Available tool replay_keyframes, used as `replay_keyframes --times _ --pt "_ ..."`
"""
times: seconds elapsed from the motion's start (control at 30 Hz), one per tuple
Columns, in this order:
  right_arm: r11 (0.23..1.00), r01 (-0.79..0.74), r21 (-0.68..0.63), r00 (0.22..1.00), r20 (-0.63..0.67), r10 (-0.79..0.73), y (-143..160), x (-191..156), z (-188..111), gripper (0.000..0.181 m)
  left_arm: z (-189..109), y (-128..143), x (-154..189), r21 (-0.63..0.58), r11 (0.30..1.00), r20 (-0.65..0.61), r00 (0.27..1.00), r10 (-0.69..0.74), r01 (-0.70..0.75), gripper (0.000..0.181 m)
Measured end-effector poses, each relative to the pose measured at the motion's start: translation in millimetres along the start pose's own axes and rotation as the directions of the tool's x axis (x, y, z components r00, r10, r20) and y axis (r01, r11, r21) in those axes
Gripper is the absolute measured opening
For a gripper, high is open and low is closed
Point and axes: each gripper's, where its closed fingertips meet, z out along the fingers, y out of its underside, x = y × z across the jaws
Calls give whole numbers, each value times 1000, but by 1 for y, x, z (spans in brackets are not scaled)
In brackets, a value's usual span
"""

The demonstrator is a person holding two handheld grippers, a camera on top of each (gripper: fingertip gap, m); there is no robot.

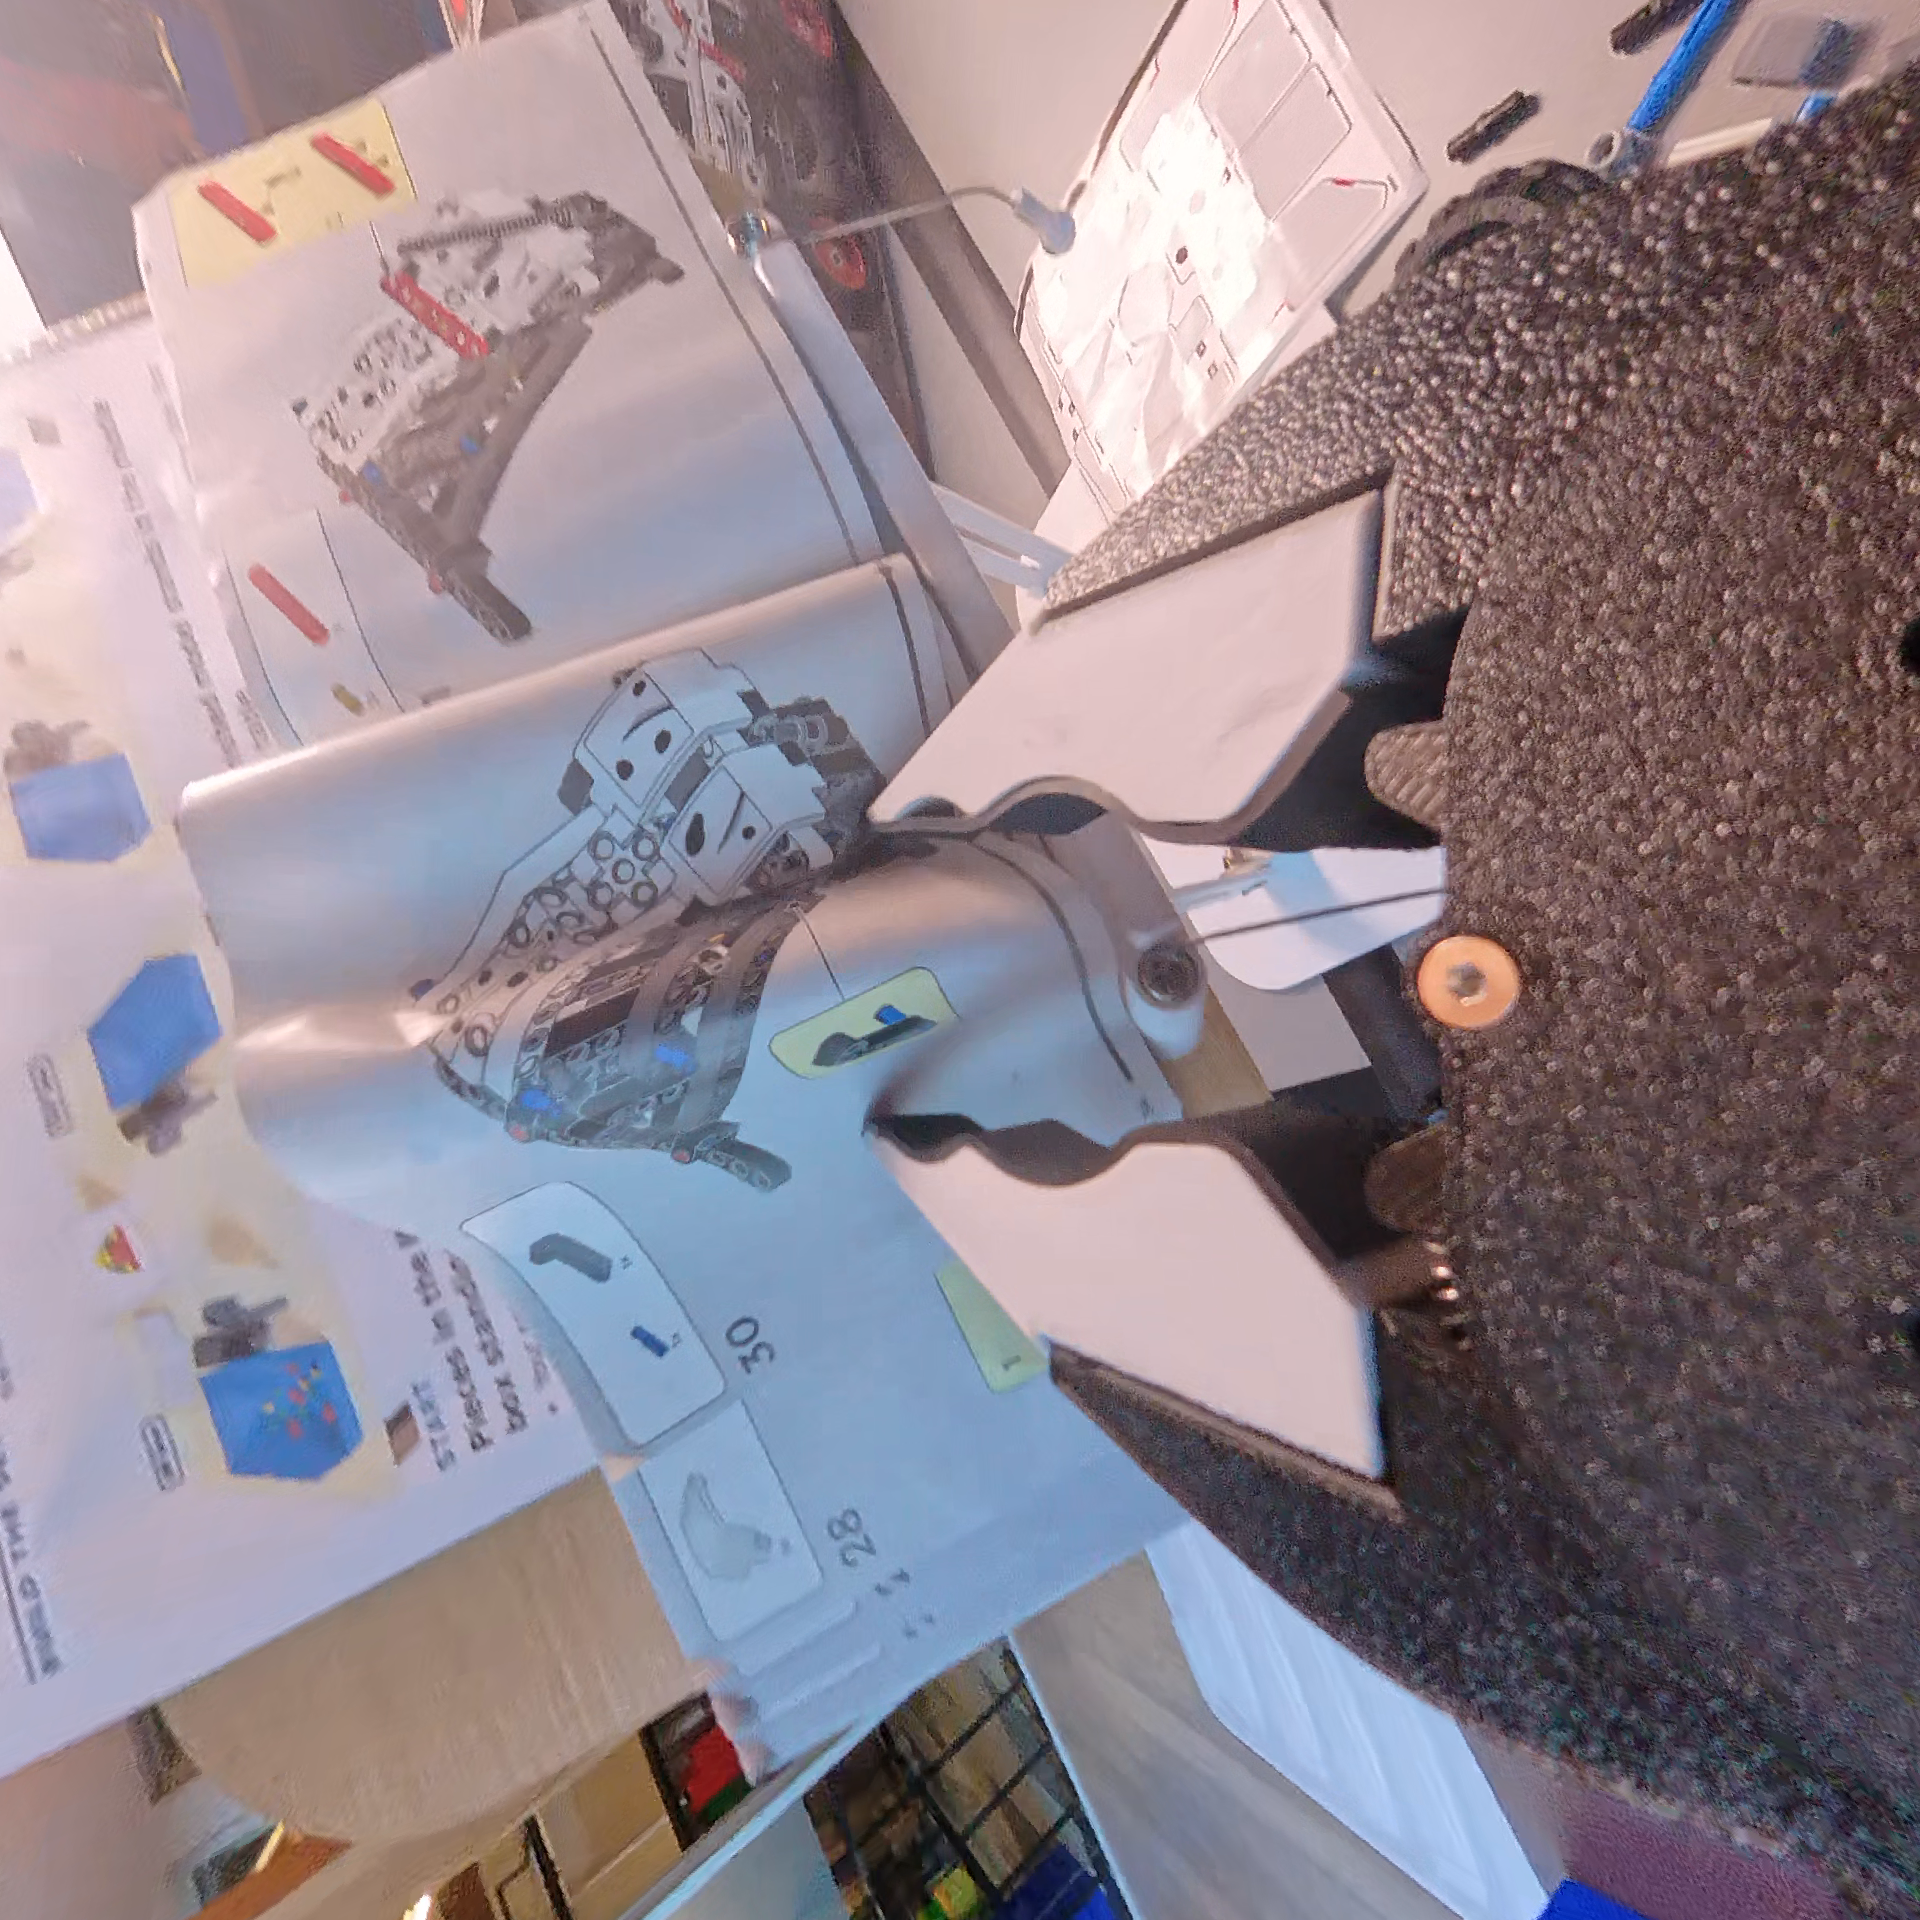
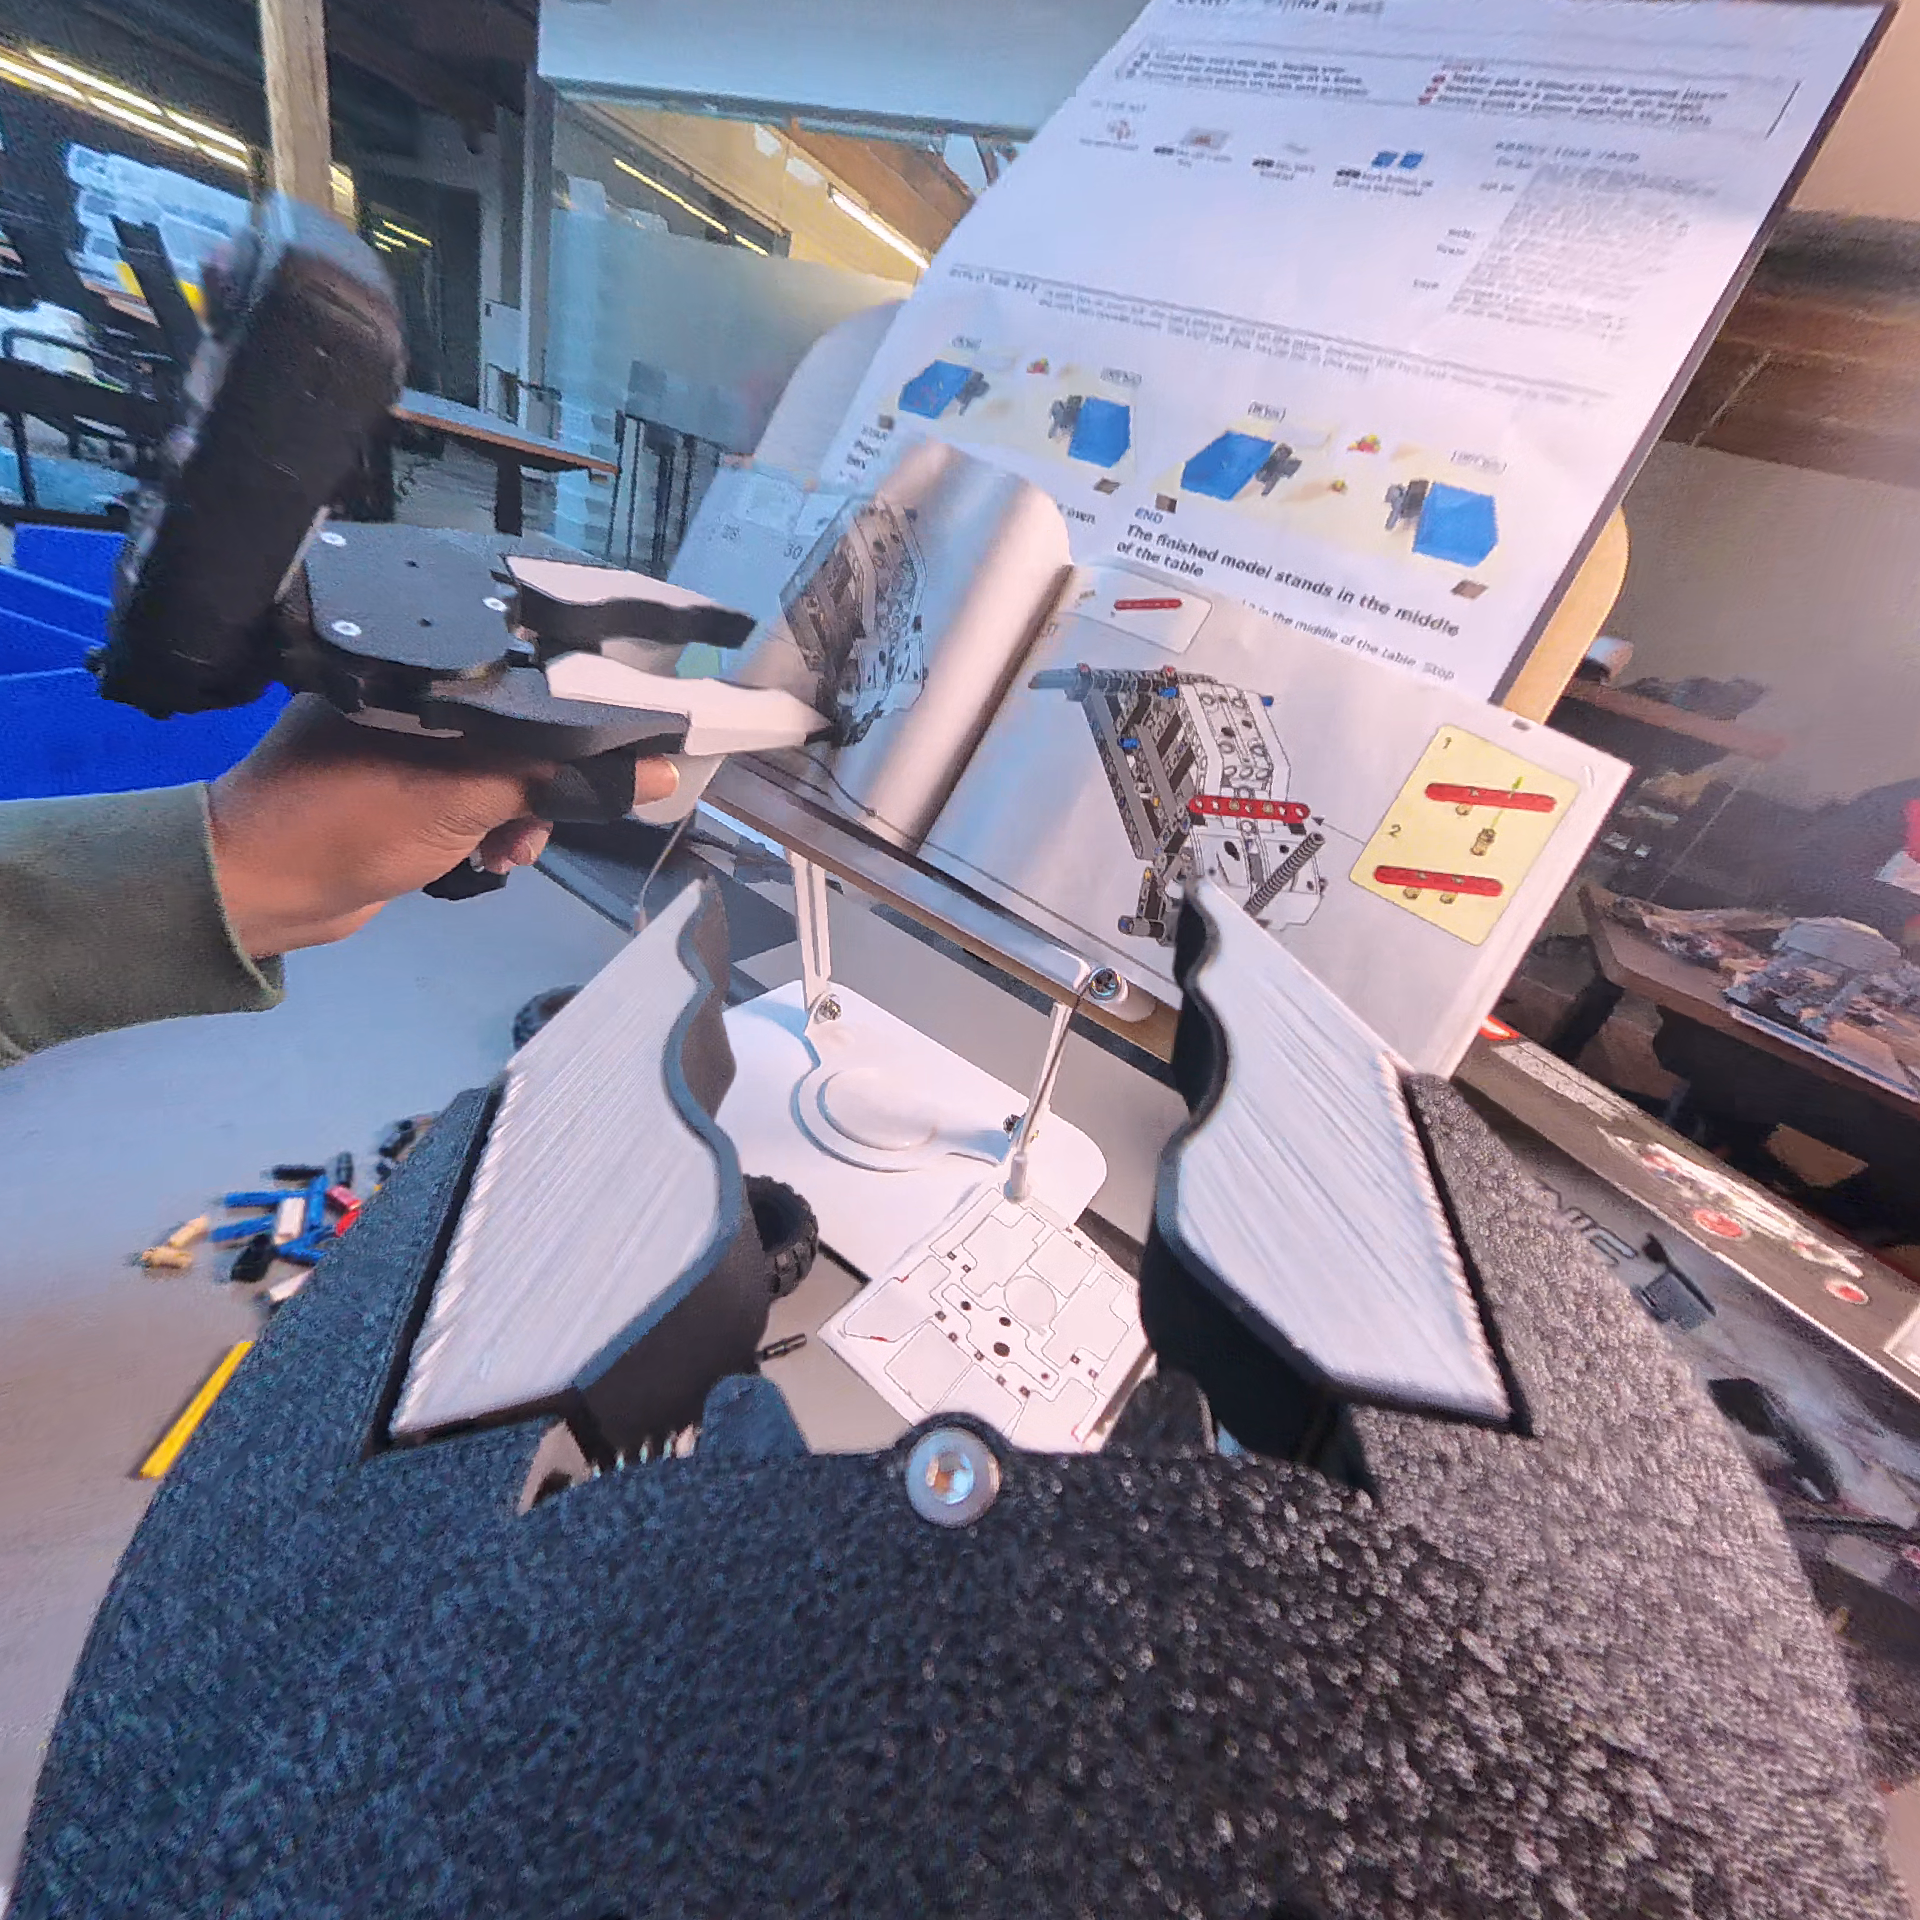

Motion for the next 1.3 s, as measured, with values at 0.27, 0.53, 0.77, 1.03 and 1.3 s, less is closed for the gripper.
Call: replay_keyframes --times 0.27,0.53,0.77,1.03,1.3 --pt "995 22 -100 1000 -2 -23 34 9 41 86 -2 -46 55 97 987 -197 974 -108 129 30" --pt "991 79 -110 995 -45 -84 37 11 103 91 -29 -95 123 59 923 -617 741 -265 379 49" --pt "997 -71 -42 967 -249 58 31 69 95 60 -47 -78 87 87 939 -577 785 -226 334 50" --pt "992 -82 -92 918 -394 40 57 138 75 58 -28 -2 24 -44 994 -290 951 -108 100 48" --pt "994 19 -104 893 -446 -64 49 150 57 58 -26 21 8 -95 992 -233 967 -102 82 49"
